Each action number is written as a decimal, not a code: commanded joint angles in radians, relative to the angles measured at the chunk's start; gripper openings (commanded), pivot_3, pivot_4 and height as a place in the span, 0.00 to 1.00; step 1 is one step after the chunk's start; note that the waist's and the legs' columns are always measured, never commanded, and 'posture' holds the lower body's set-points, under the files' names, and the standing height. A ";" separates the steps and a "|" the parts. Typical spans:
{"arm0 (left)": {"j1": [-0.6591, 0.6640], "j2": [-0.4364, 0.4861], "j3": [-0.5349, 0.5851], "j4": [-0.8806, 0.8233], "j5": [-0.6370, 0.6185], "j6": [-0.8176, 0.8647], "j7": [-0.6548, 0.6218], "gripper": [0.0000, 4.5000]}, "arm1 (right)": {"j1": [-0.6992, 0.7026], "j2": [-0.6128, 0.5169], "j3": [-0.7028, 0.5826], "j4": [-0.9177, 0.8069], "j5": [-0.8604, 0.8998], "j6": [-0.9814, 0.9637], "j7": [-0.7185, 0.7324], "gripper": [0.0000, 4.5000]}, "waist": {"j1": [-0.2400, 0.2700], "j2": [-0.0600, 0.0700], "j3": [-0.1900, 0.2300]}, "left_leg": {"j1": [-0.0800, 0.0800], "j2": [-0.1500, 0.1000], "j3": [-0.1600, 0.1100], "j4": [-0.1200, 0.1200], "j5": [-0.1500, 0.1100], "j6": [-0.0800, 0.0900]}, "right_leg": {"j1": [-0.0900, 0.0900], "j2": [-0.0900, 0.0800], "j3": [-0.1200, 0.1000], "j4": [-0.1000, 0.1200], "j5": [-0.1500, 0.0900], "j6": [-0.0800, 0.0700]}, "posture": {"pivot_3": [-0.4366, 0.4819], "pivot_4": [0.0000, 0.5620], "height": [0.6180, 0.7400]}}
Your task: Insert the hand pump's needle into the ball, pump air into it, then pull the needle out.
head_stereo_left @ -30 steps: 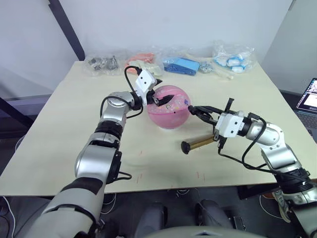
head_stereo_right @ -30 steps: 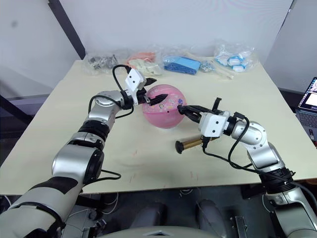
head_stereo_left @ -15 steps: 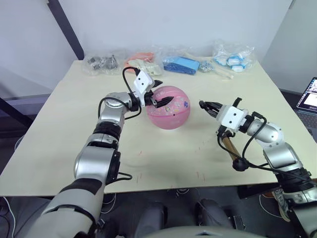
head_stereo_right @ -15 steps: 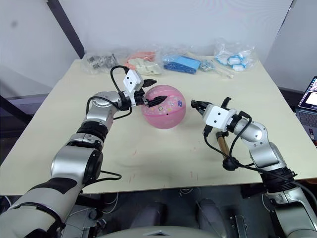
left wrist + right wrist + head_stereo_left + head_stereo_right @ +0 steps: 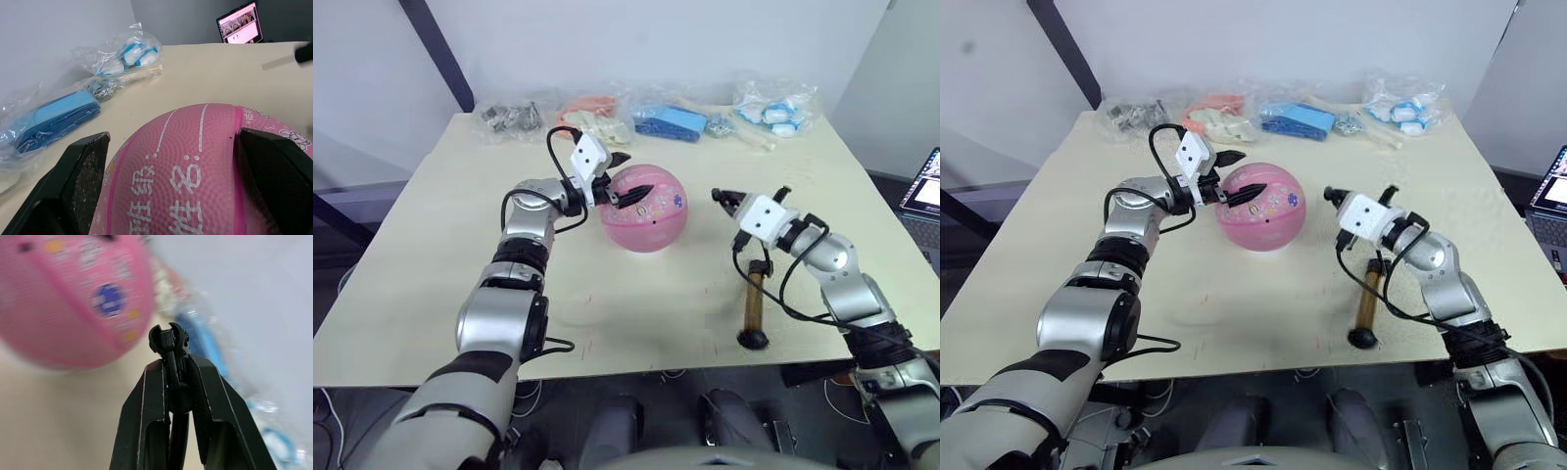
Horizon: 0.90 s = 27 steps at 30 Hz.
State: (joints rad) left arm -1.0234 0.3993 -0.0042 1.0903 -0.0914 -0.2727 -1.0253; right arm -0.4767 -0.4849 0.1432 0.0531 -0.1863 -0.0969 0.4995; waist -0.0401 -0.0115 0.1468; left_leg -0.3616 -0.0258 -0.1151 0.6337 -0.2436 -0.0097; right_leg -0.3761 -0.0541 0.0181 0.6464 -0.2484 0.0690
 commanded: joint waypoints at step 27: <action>0.066 0.014 -0.029 0.083 0.063 0.036 0.016 1.00 | -0.107 -0.055 -0.056 0.068 -0.112 -0.238 -0.179 0.02 | -0.002 0.001 0.001 | 0.000 0.000 0.000 0.000 0.000 0.000 | 0.000 0.000 0.000 0.000 0.000 0.000 | 0.48 0.27 1.00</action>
State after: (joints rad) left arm -1.0181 0.3991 0.0002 1.0903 -0.0915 -0.2727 -1.0280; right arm -0.5766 -0.5302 0.0992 0.1214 -0.3135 -0.3172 0.3040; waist -0.0418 -0.0110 0.1475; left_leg -0.3616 -0.0256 -0.1149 0.6334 -0.2436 -0.0097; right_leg -0.3766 -0.0538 0.0183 0.6464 -0.2486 0.0688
